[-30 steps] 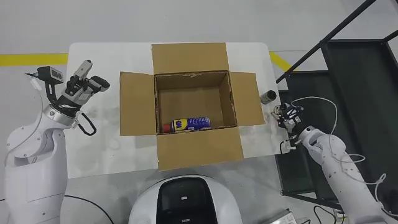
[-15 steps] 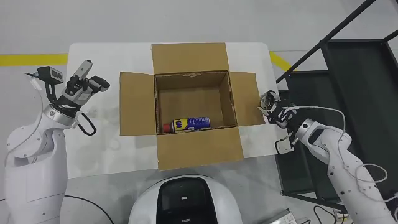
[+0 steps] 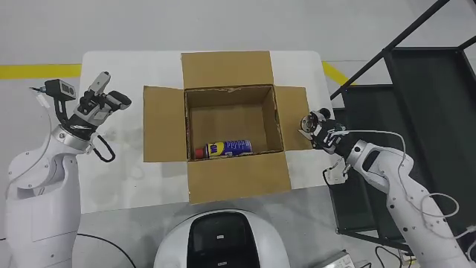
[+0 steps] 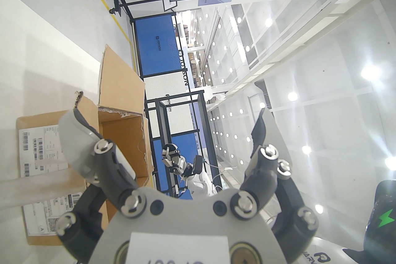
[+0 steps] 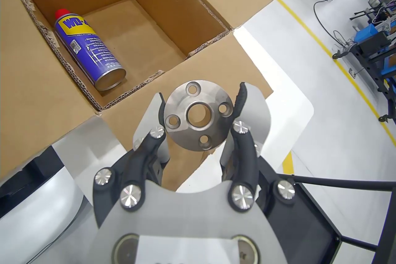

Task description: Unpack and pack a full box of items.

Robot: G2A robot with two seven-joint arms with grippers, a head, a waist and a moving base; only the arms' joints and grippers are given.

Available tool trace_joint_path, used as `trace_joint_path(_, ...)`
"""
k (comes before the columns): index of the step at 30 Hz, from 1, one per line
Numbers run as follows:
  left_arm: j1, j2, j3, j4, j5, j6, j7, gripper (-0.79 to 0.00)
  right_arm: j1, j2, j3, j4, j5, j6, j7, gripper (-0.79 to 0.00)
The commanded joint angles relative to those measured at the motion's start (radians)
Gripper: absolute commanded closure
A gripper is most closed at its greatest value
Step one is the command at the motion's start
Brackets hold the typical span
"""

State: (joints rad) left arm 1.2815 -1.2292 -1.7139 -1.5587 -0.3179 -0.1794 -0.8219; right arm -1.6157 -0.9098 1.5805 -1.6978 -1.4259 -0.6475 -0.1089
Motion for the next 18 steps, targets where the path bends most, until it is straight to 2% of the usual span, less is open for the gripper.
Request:
trace_joint_path(1, 0.000, 0.000, 0.000, 0.000, 0.000, 0.000, 0.000, -0.785, 0.000, 0.000, 0.000, 0.000, 0.000, 0.000, 0.000, 0.000)
trace_joint_path(9, 0.000, 0.000, 0.000, 0.000, 0.000, 0.000, 0.000, -0.785, 0.029, -0.002, -0.016, -0.036, -0.003, -0.003, 0.025, 0.000)
trace_joint_path(13, 0.000, 0.000, 0.000, 0.000, 0.000, 0.000, 0.000, -0.785, 0.134, -0.008, -0.100, -0.095, -0.030, -0.052, 0.115, 0.000)
trace_joint_path(18, 0.000, 0.000, 0.000, 0.000, 0.000, 0.000, 0.000, -0.785, 0.312, -0.034, -0.296, -0.096, -0.039, -0.090, 0.268, 0.000)
